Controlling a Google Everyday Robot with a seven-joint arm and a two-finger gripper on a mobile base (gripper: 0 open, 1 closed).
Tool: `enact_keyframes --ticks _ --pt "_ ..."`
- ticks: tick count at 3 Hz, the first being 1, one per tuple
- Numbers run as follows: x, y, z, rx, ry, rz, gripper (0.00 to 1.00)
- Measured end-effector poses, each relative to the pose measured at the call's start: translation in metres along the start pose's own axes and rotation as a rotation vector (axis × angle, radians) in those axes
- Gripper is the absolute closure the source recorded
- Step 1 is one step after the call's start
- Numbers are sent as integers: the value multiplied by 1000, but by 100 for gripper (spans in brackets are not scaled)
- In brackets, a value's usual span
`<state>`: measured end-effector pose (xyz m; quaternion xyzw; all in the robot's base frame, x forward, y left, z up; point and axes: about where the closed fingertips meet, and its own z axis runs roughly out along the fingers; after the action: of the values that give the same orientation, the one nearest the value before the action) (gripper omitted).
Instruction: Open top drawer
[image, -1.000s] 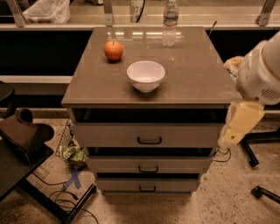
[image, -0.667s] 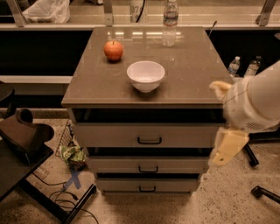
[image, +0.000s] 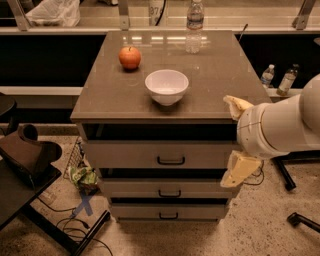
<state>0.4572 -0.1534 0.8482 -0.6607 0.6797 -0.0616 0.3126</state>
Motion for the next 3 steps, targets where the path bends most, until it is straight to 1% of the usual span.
enact_keyframes --ticks 1,2,3 --pt "0 0 0 0 0 0 0" --pt "17 15 34 -29 -8 16 0" --pt "37 26 91 -49 -30 5 0"
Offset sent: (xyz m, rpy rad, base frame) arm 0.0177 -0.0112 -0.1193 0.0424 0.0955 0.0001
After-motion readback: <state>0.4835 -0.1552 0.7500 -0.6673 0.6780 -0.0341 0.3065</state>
